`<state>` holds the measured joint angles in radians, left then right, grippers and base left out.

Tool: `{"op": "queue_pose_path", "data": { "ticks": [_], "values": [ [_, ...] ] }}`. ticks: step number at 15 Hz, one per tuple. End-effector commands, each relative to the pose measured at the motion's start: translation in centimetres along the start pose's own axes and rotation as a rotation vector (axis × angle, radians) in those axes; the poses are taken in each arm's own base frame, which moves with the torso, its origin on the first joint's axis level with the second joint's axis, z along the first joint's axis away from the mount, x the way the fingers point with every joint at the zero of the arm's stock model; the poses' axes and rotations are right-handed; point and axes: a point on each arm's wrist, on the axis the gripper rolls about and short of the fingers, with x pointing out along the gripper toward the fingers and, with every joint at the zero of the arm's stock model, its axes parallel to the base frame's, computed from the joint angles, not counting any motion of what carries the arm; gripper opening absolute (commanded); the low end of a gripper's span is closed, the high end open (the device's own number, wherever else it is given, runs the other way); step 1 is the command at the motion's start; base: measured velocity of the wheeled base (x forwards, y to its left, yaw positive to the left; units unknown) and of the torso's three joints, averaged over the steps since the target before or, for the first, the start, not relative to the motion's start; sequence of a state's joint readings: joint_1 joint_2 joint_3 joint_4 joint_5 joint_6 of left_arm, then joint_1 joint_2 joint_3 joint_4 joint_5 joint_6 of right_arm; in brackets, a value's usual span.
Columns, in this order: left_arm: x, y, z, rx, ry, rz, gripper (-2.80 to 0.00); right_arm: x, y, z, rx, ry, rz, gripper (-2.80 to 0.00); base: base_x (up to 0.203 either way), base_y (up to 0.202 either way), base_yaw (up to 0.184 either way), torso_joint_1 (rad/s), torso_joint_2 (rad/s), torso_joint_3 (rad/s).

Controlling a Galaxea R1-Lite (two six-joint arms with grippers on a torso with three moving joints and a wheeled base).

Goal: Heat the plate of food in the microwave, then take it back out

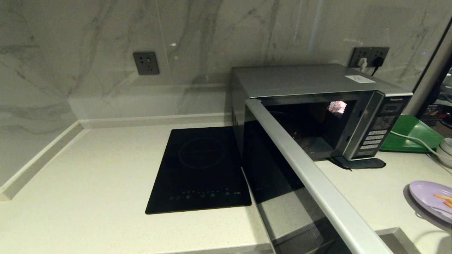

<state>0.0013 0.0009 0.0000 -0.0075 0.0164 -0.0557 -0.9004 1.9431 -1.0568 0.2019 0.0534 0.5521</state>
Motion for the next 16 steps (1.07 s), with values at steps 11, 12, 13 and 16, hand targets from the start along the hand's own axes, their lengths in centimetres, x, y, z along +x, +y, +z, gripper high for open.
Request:
{"op": "queue_pose_path", "data": {
  "ticks": [11,12,13,16],
  "values": [
    [0.0,0.0,0.0,-0.001,0.0,0.001,-2.8,-0.3,-0.2,0.1,-0.01,-0.004,0.005,0.0,0.0,0.0,0.0,0.0,0.0,0.0],
    [0.0,0.0,0.0,-0.001,0.001,-0.001,-2.8,-0.9,-0.2,0.2,-0.012,-0.015,0.017,0.0,0.0,0.0,0.0,0.0,0.0,0.0],
    [0.0,0.0,0.0,-0.001,0.0,0.001,-2.8,-1.7,0.0,0.2,-0.015,-0.027,0.045,0.0,0.0,0.0,0.0,0.0,0.0,0.0],
    [0.0,0.0,0.0,-0.001,0.0,0.001,-2.8,-5.0,0.3,0.2,-0.028,-0.093,0.111,0.0,0.0,0.0,0.0,0.0,0.0,0.0]
  ]
}}
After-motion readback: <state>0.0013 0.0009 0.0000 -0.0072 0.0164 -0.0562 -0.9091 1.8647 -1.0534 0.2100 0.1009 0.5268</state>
